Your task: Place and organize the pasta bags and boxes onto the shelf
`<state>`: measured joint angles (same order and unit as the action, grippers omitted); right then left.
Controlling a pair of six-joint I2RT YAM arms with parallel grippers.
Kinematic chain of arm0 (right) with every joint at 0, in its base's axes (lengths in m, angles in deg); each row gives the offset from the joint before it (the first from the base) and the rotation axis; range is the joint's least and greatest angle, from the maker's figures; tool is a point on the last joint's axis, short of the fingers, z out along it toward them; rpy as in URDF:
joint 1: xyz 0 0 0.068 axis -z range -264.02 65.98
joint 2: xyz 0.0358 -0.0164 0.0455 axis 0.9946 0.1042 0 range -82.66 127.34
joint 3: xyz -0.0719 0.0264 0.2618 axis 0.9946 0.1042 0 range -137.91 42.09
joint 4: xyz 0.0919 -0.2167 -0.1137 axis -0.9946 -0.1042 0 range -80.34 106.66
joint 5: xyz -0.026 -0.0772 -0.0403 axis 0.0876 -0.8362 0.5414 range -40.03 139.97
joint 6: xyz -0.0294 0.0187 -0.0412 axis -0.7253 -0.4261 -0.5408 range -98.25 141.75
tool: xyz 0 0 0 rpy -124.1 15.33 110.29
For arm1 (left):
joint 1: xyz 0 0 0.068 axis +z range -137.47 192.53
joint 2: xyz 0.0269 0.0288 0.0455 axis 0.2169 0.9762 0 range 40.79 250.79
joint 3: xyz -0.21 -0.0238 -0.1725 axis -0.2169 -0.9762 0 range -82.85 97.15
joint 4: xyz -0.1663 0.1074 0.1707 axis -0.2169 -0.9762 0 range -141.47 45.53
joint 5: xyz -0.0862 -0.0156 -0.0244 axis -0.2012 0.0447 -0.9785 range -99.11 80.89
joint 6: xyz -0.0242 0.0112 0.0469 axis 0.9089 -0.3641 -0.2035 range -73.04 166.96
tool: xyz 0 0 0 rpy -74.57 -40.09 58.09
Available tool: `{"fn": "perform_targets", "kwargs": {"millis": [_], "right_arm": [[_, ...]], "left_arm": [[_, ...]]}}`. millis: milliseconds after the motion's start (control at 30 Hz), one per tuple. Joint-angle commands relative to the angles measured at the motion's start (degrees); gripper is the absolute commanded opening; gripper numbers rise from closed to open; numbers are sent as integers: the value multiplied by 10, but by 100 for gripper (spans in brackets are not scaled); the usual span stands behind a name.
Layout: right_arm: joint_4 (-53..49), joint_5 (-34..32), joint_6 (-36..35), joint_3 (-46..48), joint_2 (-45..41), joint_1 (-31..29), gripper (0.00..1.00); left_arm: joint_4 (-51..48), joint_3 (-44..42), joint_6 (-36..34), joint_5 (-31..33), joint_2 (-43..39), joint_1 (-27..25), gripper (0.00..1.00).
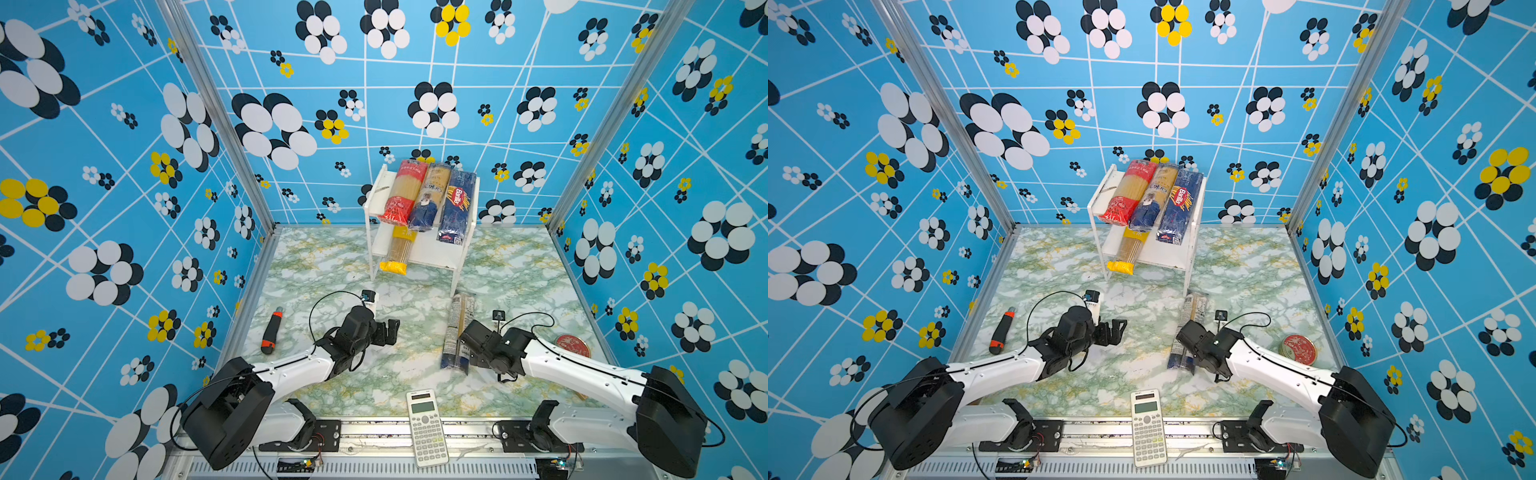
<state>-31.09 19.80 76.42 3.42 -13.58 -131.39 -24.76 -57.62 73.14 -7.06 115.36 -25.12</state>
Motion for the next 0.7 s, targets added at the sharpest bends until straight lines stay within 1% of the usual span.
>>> {"fn": "perform_targets", "kwargs": {"millis": [0,133,267,400,667], "right_arm": [[-32,-8,28,19,-18,4,99],[-17,2,29,30,-24,3,99],[6,11,19,34,-15,4,99],[27,22,12,26,17,3,99],[34,31,0,-14,101,-8,99]], "left_arm": [[12,19,-1,-18,11,-7,99],[29,7,-4,-2,1,-15,99],[21,6,-7,7,-7,-16,99],[15,7,-4,9,-7,-16,99],[12,9,2,10,-2,-15,99]]}}
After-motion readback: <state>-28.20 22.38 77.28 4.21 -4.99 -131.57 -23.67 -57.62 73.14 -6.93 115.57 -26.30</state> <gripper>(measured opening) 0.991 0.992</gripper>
